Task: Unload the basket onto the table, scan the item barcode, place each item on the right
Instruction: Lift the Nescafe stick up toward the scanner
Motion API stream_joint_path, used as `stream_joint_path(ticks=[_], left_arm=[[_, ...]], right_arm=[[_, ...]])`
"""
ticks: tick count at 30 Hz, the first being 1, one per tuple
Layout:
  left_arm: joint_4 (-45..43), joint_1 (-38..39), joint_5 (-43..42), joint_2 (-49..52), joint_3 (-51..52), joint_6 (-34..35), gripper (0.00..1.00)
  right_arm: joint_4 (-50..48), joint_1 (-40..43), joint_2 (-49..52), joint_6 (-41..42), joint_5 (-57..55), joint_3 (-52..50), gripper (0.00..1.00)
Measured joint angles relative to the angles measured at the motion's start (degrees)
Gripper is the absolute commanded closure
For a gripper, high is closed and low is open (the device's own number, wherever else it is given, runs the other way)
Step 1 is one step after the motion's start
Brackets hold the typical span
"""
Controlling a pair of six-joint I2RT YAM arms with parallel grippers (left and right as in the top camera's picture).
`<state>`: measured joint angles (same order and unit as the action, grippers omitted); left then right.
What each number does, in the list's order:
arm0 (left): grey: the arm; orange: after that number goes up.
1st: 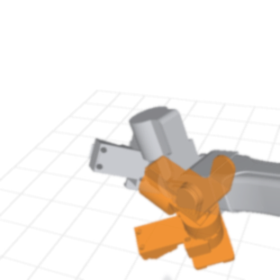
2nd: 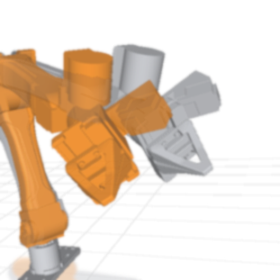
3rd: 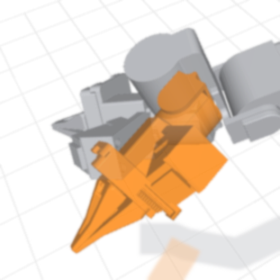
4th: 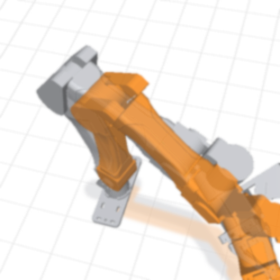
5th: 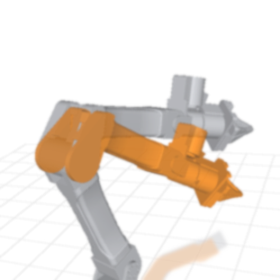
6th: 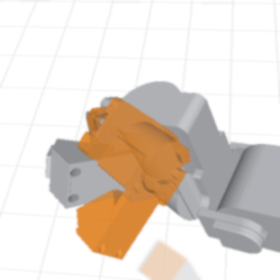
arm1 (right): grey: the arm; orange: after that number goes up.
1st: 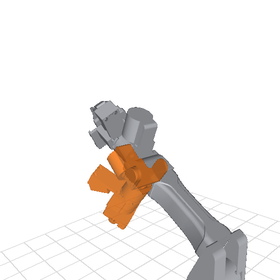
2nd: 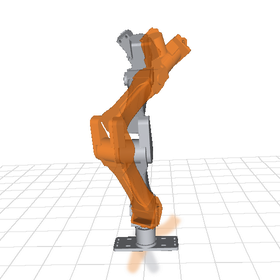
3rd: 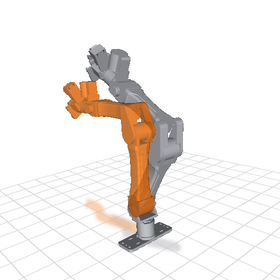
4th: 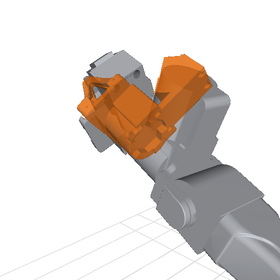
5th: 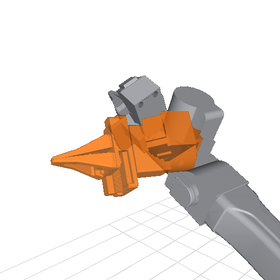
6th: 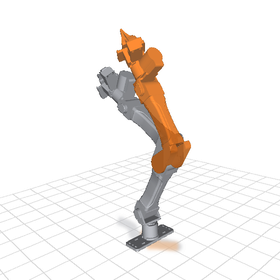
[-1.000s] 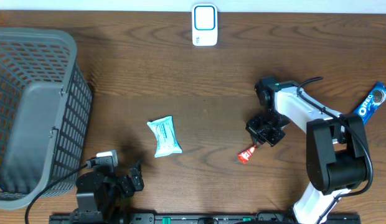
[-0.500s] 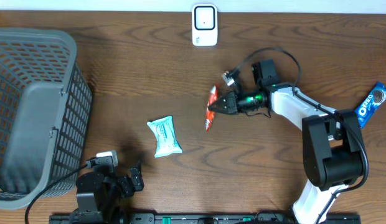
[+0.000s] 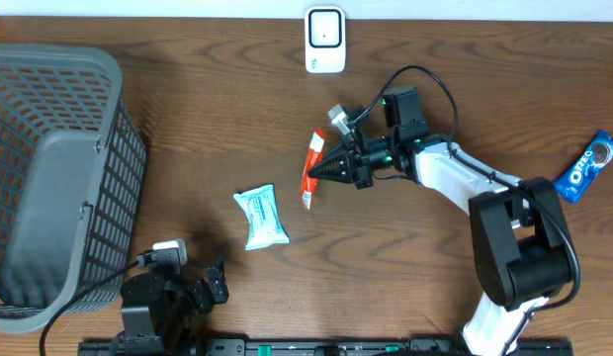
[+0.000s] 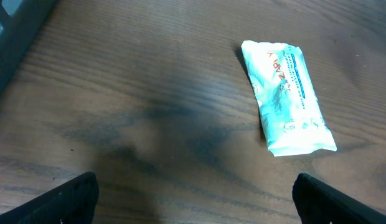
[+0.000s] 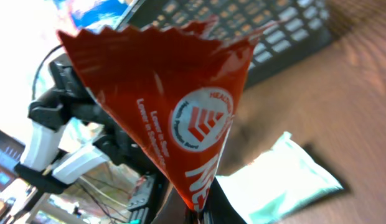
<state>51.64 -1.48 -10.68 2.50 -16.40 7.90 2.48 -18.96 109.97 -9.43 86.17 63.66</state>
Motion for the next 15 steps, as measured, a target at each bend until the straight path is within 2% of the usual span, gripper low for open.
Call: stream_joint_path(ticks=[15], left_arm=[[0.00,0.00,0.02,0.00,0.02,0.02,0.00]], right_arm=[[0.00,-1.14,-13.57,13.60,1.99,0.00,0.99]])
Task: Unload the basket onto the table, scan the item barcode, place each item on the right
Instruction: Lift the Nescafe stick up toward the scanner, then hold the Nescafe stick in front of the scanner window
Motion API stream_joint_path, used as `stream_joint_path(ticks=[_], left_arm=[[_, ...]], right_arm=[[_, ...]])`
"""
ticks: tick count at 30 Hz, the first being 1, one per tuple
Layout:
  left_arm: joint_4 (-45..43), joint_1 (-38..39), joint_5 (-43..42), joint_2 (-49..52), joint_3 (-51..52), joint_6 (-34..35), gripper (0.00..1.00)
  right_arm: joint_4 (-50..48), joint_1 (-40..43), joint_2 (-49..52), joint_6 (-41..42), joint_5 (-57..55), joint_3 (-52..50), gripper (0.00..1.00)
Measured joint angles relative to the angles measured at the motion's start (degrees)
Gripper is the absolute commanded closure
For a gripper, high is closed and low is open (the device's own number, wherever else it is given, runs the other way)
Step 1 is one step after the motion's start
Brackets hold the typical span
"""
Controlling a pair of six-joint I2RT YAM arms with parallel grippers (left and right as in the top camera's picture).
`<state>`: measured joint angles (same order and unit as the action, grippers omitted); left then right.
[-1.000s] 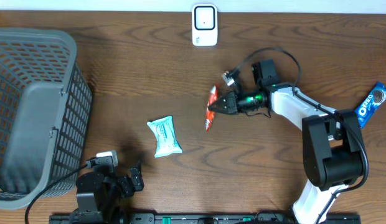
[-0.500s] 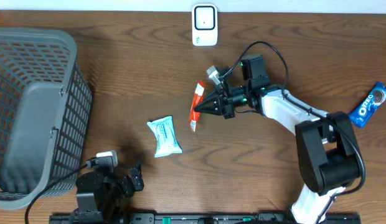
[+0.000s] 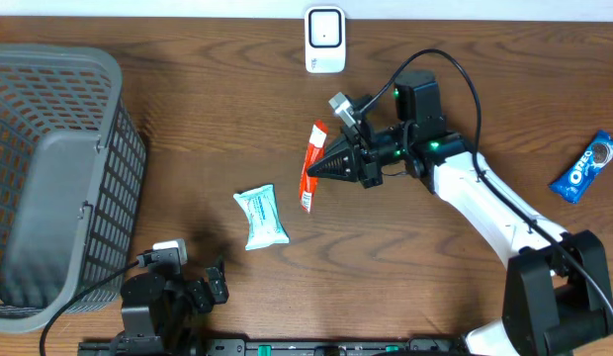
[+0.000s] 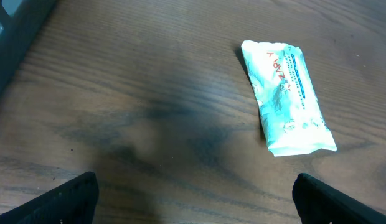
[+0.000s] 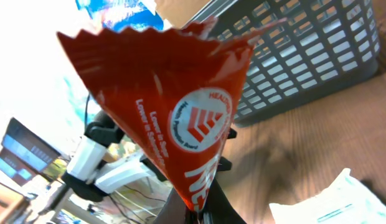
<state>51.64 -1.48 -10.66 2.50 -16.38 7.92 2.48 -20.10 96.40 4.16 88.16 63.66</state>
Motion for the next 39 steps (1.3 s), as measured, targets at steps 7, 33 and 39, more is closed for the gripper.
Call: stream_joint_path(ticks=[7,33,39], left_arm=[[0.00,0.00,0.00,0.00,0.00,0.00,0.00],[0.04,0.00,-0.02,-0.02,-0.04,0.00,0.00],[0.04,0.00,-0.02,-0.02,-0.04,0.00,0.00]], right_arm=[[1.55,0.28,-0.07,3.02,-7.04,0.00,0.99],[24.20,-8.15,30.97,-26.67,-94.01,52.65,0.99],[21.09,-8.15,46.21,-38.45,-104.00,67.43,0.99]])
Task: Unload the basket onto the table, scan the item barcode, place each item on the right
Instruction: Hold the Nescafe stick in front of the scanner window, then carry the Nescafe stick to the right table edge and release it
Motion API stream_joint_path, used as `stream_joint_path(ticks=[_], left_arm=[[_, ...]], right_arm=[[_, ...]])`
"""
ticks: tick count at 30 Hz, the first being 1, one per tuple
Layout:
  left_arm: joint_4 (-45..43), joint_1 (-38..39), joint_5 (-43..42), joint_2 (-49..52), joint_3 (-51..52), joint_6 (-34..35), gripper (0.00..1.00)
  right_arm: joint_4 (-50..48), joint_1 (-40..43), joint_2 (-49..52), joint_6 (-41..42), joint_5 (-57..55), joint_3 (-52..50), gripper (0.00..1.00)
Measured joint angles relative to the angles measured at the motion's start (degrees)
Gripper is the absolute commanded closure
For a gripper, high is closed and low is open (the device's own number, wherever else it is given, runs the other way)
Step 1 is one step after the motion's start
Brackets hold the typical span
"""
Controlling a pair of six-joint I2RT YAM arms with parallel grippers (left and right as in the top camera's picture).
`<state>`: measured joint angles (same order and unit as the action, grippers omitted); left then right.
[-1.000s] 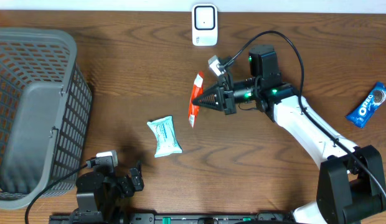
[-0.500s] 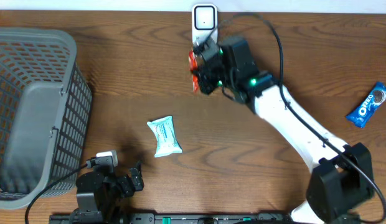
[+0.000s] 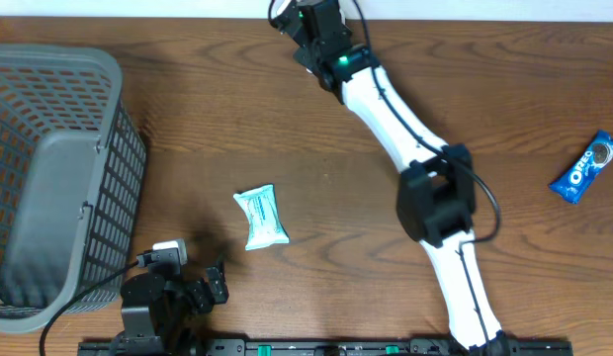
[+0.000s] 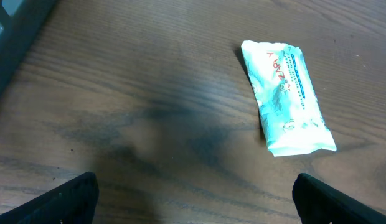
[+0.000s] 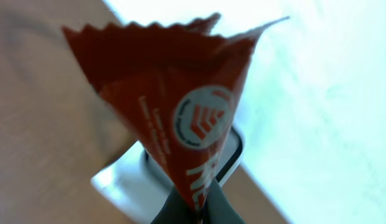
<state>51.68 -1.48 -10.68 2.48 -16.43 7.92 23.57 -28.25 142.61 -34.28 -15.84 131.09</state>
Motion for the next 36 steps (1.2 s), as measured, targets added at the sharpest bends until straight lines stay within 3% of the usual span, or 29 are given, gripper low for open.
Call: stream_joint_path(ticks=[6,13,19,24,28,32,36], left_arm=[[0.00,0.00,0.02,0.00,0.00,0.00,0.00],[0.00,0.00,0.00,0.00,0.00,0.00,0.00],[0.00,0.00,0.02,0.00,0.00,-0.02,0.00],[0.00,0.00,0.00,0.00,0.00,0.00,0.00],[0.00,0.00,0.00,-0.02,0.00,0.00,0.00],[0.00,0.00,0.00,-0.02,0.00,0.00,0.00],[0.00,0.00,0.02,-0.02,0.00,0.00,0.01]], right_arm=[[-10.16,0.87,6.86,-7.41,-4.13,4.17,0.99],[-10.99,2.38,7.04,-10.62,-5.38,4.76,0.99],[3.78,2.36,6.32,-9.55,-8.55,5.27,0.99],[26.75,3.28,2.23,0.83,-13.35,5.25,0.99],[46.12,6.49,-5.05,15.56,-13.14,5.29,0.99],[57.90,12.17,-11.87,30.16,-9.60,5.75,0.99],[63.12,20.44,-13.99,42.07,-7.30,6.03,0.99]])
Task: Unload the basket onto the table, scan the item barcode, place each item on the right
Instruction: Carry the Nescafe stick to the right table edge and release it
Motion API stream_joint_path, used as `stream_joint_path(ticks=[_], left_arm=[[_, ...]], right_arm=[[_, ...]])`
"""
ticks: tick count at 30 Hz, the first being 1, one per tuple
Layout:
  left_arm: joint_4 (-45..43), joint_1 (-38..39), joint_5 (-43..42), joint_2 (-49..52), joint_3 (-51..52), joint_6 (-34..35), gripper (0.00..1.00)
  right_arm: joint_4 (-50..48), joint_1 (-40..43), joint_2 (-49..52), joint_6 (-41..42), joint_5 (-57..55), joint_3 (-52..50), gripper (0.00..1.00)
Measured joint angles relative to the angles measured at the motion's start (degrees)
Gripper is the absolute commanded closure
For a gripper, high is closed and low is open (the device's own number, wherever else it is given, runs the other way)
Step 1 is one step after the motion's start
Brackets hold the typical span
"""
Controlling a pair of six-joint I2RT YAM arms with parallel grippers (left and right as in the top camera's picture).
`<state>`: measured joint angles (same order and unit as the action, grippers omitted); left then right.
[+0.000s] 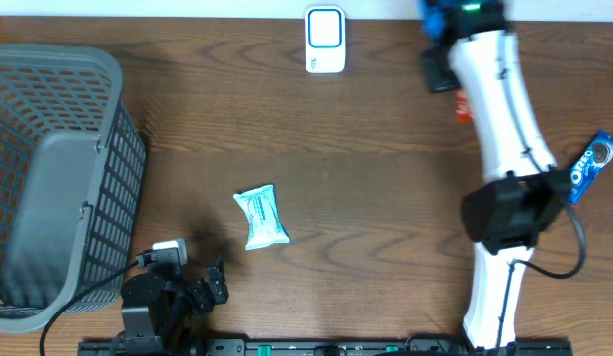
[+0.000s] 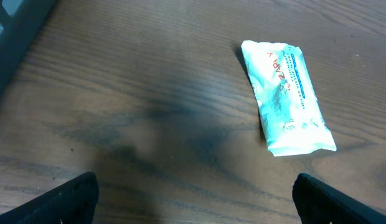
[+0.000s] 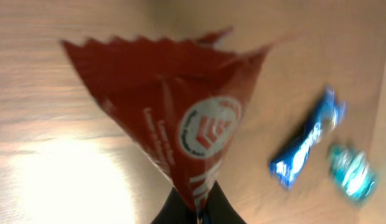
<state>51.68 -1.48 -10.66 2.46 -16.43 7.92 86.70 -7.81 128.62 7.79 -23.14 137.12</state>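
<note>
The white barcode scanner (image 1: 325, 41) stands at the back edge of the table. My right gripper (image 3: 196, 210) is shut on the tip of a red sachet (image 3: 174, 118) with a white round logo. In the overhead view the red sachet (image 1: 463, 104) shows beside the right arm (image 1: 494, 79), well to the right of the scanner. My left gripper (image 2: 196, 208) rests low at the front left, open, with nothing between its fingers (image 2: 71, 196). A teal-and-white packet (image 2: 286, 96) lies on the wood ahead of it.
A grey mesh basket (image 1: 49, 188) fills the left side. A blue Oreo pack (image 1: 591, 166) lies near the right edge and shows blurred in the right wrist view as the blue Oreo pack (image 3: 308, 143). The teal-and-white packet (image 1: 260, 218) lies mid-table.
My right gripper, still shut on the red sachet, has moved from over the scanner at the back to the back right of the table. The scanner is uncovered again. The left arm is unchanged.
My right gripper held the red sachet above the middle of the table, a little right of the teal packet, at both first moments. Then it held the sachet at the scanner by the back edge. Now it holds it off to the scanner's right. The left gripper stayed open.
</note>
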Motion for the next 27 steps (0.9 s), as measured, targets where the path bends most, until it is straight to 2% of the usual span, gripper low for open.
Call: stream_joint_path(ticks=[6,15,19,20,22,27], left_arm=[[0.00,0.00,-0.02,0.00,0.00,0.00,0.00],[0.00,0.00,-0.02,0.00,0.00,0.00,0.00],[0.00,0.00,-0.02,0.00,0.00,0.00,0.00],[0.00,0.00,-0.02,0.00,0.00,0.00,0.00],[0.00,0.00,-0.02,0.00,0.00,0.00,0.00],[0.02,0.00,-0.02,0.00,0.00,0.00,0.00]], right_arm=[[-6.69,13.60,0.44,7.82,4.28,-9.51,0.99],[-21.73,26.77,2.08,9.11,6.67,-27.04,0.99],[-24.02,30.40,2.25,9.07,6.64,-30.40,0.98],[-23.87,31.12,2.25,8.98,6.62,-30.47,0.76],[-22.77,32.13,2.23,8.87,6.60,-30.10,0.62],[-17.29,31.95,1.86,6.71,10.62,-26.27,0.52]])
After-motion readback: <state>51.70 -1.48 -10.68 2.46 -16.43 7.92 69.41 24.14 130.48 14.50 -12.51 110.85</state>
